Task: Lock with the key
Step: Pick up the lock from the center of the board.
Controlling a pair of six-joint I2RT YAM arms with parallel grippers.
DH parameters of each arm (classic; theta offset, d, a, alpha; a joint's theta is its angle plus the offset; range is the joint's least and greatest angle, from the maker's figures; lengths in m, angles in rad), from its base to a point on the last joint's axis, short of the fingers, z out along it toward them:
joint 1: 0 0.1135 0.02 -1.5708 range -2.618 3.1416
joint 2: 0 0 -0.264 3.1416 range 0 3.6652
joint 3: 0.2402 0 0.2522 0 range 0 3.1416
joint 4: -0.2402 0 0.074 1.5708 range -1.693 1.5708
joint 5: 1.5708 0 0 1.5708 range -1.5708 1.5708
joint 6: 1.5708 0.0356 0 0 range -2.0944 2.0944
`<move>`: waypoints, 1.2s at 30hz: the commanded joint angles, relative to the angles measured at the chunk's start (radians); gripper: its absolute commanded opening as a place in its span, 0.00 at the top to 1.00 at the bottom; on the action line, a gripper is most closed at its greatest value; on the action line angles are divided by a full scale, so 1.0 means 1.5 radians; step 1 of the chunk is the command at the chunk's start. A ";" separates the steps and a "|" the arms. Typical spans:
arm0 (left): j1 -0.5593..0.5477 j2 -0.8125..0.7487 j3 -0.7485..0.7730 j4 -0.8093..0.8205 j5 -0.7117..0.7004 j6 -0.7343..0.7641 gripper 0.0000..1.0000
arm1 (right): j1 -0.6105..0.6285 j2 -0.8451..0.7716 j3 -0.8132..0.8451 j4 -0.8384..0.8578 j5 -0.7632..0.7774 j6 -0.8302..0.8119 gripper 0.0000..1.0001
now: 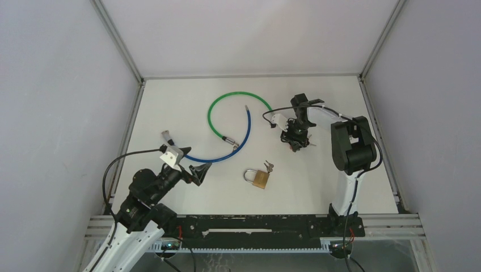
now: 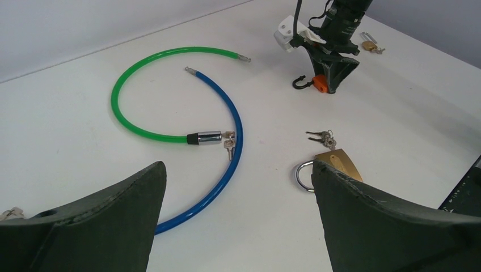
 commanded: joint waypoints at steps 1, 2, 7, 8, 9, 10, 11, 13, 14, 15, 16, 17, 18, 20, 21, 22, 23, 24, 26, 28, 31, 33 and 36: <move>0.004 0.002 0.014 0.022 0.014 0.016 0.00 | 0.016 0.022 0.000 -0.003 -0.001 -0.010 0.64; 0.004 0.001 0.015 0.023 0.015 0.016 0.00 | 0.021 0.023 0.000 -0.004 -0.001 -0.014 0.72; 0.004 -0.002 0.028 0.009 0.053 0.061 0.00 | 0.033 -0.012 0.001 -0.008 -0.038 -0.006 1.00; 0.004 -0.002 0.031 0.005 0.068 0.079 0.01 | 0.032 -0.026 0.000 -0.008 -0.054 0.002 1.00; 0.004 -0.002 0.034 0.001 0.087 0.098 0.01 | 0.032 -0.041 0.000 -0.009 -0.070 0.009 1.00; 0.004 -0.002 0.037 -0.005 0.111 0.130 0.02 | 0.034 -0.058 -0.003 -0.006 -0.089 0.015 1.00; 0.004 -0.002 0.040 -0.013 0.146 0.169 0.04 | 0.036 -0.079 -0.009 -0.001 -0.109 0.022 1.00; 0.004 -0.001 0.046 -0.046 0.234 0.277 0.07 | 0.044 -0.119 -0.018 0.015 -0.145 0.042 1.00; 0.004 0.002 0.052 -0.068 0.275 0.331 0.08 | 0.049 -0.139 -0.023 0.025 -0.158 0.055 1.00; 0.004 0.008 0.059 -0.091 0.301 0.370 0.10 | 0.052 -0.166 -0.028 0.039 -0.176 0.075 1.00; 0.004 0.016 0.068 -0.097 0.318 0.394 0.12 | 0.056 -0.181 -0.036 0.047 -0.196 0.084 1.00; 0.005 0.033 0.079 -0.104 0.326 0.408 0.16 | 0.058 -0.203 -0.048 0.074 -0.222 0.108 1.00; 0.004 0.053 0.091 -0.109 0.330 0.413 0.20 | 0.058 -0.230 -0.064 0.101 -0.252 0.132 1.00; 0.004 0.105 0.122 -0.111 0.329 0.395 0.26 | 0.060 -0.296 -0.106 0.172 -0.305 0.182 1.00; 0.005 0.131 0.138 -0.108 0.327 0.365 0.28 | 0.064 -0.328 -0.131 0.215 -0.325 0.213 1.00; 0.004 0.157 0.154 -0.103 0.327 0.330 0.29 | 0.073 -0.360 -0.158 0.266 -0.341 0.244 1.00; 0.004 0.177 0.175 -0.098 0.332 0.297 0.30 | 0.093 -0.394 -0.187 0.320 -0.347 0.281 1.00; 0.002 0.198 0.189 -0.093 0.340 0.265 0.30 | 0.105 -0.430 -0.222 0.391 -0.346 0.322 1.00; -0.009 0.237 0.220 -0.086 0.350 0.215 0.28 | 0.146 -0.497 -0.285 0.527 -0.335 0.409 1.00; -0.045 0.275 0.261 -0.091 0.320 0.182 0.26 | 0.192 -0.549 -0.331 0.632 -0.299 0.461 1.00; -0.120 0.322 0.322 -0.121 0.273 0.208 0.18 | 0.269 -0.599 -0.348 0.667 -0.213 0.466 1.00; -0.168 0.362 0.373 -0.159 0.241 0.243 0.14 | 0.319 -0.624 -0.358 0.676 -0.164 0.451 1.00; -0.180 0.418 0.452 -0.237 0.225 0.270 0.15 | 0.368 -0.660 -0.366 0.681 -0.120 0.430 1.00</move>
